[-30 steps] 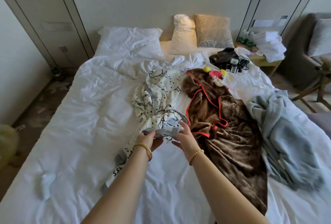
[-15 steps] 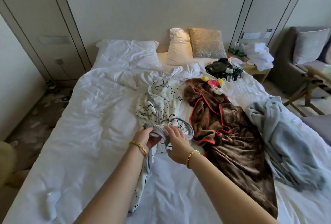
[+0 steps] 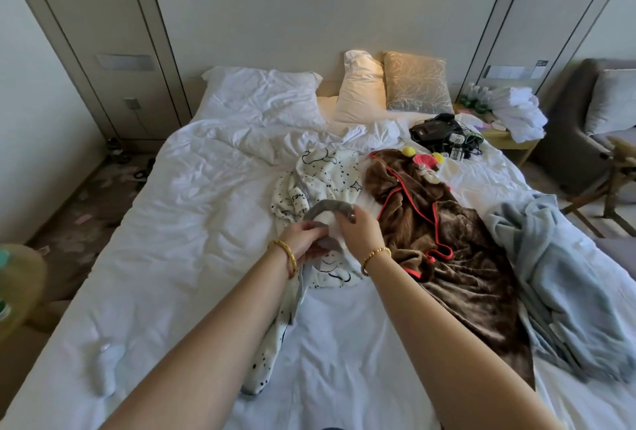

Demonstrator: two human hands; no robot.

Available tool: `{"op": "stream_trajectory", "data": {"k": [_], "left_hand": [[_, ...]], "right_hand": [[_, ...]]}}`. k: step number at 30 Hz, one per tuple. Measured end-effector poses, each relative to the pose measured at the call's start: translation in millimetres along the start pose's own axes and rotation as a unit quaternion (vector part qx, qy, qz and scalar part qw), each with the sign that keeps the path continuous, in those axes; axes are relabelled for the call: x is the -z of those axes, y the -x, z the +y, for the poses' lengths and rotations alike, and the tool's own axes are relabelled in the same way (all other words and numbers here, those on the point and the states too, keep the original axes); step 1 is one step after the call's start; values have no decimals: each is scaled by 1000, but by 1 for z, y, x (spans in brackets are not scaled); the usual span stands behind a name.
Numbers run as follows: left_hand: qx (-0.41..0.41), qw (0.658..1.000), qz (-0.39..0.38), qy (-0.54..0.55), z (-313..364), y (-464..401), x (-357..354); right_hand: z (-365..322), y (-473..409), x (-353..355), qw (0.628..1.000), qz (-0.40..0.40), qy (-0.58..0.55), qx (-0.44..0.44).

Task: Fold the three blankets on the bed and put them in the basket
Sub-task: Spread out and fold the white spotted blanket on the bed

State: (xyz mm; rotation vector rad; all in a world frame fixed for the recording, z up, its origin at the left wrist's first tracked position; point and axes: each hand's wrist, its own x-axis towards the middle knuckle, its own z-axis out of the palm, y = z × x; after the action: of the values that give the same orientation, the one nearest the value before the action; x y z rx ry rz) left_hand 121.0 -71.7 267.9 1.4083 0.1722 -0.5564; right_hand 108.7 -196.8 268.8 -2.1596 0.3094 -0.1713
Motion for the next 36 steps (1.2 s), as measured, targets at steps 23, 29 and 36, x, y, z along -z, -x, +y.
{"op": "stream_trajectory", "data": {"k": [23, 29, 36], "left_hand": [[-31, 982, 57, 176, 16, 5, -25], [-39, 984, 46, 168, 13, 0, -31], [12, 971, 57, 233, 22, 0, -26]], "right_hand": [[5, 13, 5, 970, 103, 139, 171], [3, 16, 11, 928, 112, 202, 294], [5, 15, 15, 898, 41, 305, 315]]}}
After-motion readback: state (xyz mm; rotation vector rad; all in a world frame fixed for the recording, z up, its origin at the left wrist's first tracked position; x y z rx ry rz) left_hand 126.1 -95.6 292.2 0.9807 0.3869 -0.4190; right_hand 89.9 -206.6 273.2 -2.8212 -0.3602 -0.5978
